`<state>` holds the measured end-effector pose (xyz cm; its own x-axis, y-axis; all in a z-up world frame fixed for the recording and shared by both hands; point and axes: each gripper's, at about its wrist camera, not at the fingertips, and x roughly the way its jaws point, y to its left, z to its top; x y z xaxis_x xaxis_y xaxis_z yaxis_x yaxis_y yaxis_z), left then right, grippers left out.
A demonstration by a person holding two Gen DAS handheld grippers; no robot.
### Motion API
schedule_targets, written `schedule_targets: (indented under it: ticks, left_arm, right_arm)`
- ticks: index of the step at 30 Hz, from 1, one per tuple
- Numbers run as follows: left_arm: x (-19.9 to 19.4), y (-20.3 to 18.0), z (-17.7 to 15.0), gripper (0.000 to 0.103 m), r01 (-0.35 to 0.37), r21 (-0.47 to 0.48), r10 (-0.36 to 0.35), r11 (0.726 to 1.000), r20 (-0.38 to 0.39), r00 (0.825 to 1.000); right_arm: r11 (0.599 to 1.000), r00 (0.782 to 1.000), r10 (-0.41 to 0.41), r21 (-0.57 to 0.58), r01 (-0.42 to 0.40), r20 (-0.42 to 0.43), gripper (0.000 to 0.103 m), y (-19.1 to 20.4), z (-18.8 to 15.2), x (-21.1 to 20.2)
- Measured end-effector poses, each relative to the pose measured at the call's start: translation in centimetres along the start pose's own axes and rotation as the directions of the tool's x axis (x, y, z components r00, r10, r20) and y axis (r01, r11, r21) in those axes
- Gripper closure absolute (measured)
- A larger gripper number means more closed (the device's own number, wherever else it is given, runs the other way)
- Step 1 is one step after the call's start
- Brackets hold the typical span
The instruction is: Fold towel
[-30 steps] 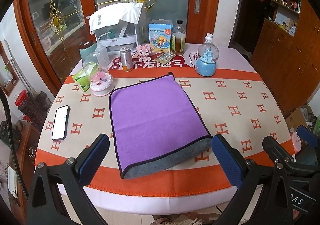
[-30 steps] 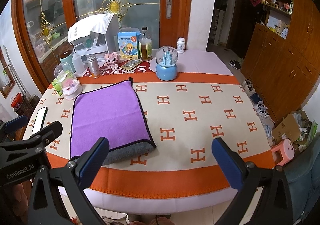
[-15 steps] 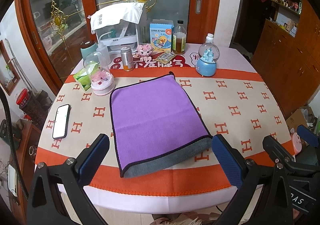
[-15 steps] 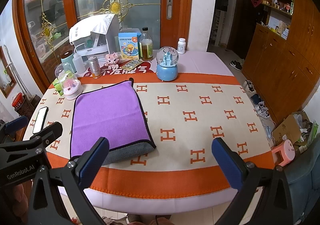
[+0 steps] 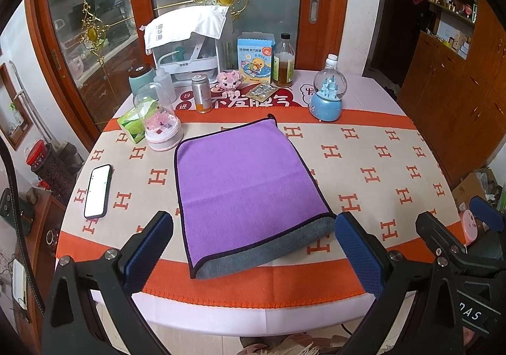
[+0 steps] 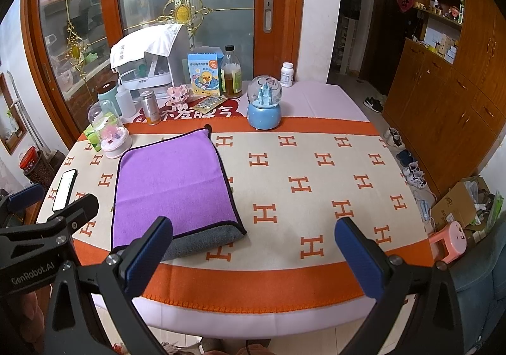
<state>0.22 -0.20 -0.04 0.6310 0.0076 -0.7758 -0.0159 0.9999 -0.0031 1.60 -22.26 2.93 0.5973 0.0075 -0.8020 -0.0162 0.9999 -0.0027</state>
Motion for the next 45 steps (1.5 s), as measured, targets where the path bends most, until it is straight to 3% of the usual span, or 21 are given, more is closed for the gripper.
schedule_targets:
  ticks: [24, 45]
  left_arm:
    - [-0.7, 0.8, -0.1, 0.001, -0.008, -0.009, 0.008, 1.000, 0.006, 1.000]
    - [0.8, 0.6, 0.9, 0.001, -0.044, -0.048, 0.043, 0.998, -0.006, 0.999]
  right_arm:
    - [1.000, 1.000, 0.007, -0.007, -0.007, 0.007, 0.000, 1.1, 1.4, -0.7]
    - [0.997, 0.998, 0.056, -0.044, -0.056, 0.002, 0.000, 0.1, 1.5, 2.2]
